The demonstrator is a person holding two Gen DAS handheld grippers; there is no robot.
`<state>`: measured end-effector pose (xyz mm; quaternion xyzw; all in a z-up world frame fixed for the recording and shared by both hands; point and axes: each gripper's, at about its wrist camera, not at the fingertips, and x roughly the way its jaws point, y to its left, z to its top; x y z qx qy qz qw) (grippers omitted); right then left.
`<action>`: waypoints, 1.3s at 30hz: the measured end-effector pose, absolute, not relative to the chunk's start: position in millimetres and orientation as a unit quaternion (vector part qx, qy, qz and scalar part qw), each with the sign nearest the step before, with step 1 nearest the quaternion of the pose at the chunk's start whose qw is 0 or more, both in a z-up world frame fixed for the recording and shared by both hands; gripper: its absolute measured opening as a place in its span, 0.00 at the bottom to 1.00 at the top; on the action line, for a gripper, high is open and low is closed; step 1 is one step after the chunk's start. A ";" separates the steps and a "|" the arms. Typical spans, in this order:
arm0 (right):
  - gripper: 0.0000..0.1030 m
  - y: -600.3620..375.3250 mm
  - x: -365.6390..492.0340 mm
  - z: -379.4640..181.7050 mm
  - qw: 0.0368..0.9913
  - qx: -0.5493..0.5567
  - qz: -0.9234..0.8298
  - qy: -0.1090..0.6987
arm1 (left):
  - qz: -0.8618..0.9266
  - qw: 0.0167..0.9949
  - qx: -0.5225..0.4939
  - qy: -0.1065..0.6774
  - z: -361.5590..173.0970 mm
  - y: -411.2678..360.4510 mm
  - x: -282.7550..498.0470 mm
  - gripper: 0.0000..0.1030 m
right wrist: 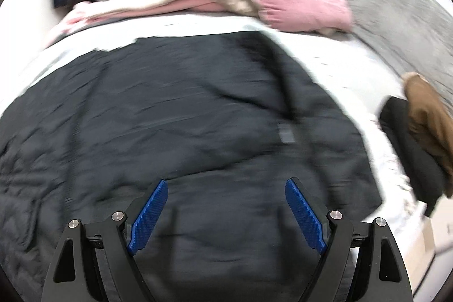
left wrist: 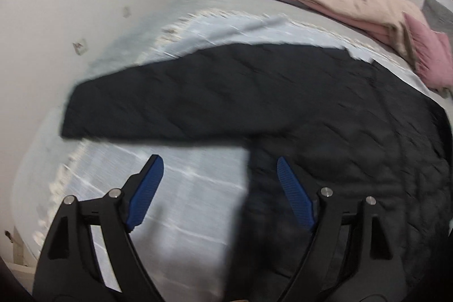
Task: Fold large clothes
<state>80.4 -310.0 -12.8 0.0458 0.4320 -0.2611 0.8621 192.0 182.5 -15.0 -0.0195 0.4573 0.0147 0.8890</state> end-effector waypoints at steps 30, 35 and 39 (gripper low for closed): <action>0.11 -462.1 29.9 -11.7 0.811 0.062 -0.407 0.416 | -0.109 0.891 0.007 0.441 -63.1 39.4 111.5 0.81; 0.11 -509.1 53.8 32.0 0.785 -0.023 -0.473 0.399 | -0.111 0.892 0.016 0.439 -63.2 35.8 117.2 0.81; 0.14 -553.9 83.3 59.5 0.757 -0.103 -0.513 0.391 | -0.110 0.891 0.018 0.439 -63.7 31.0 122.9 0.81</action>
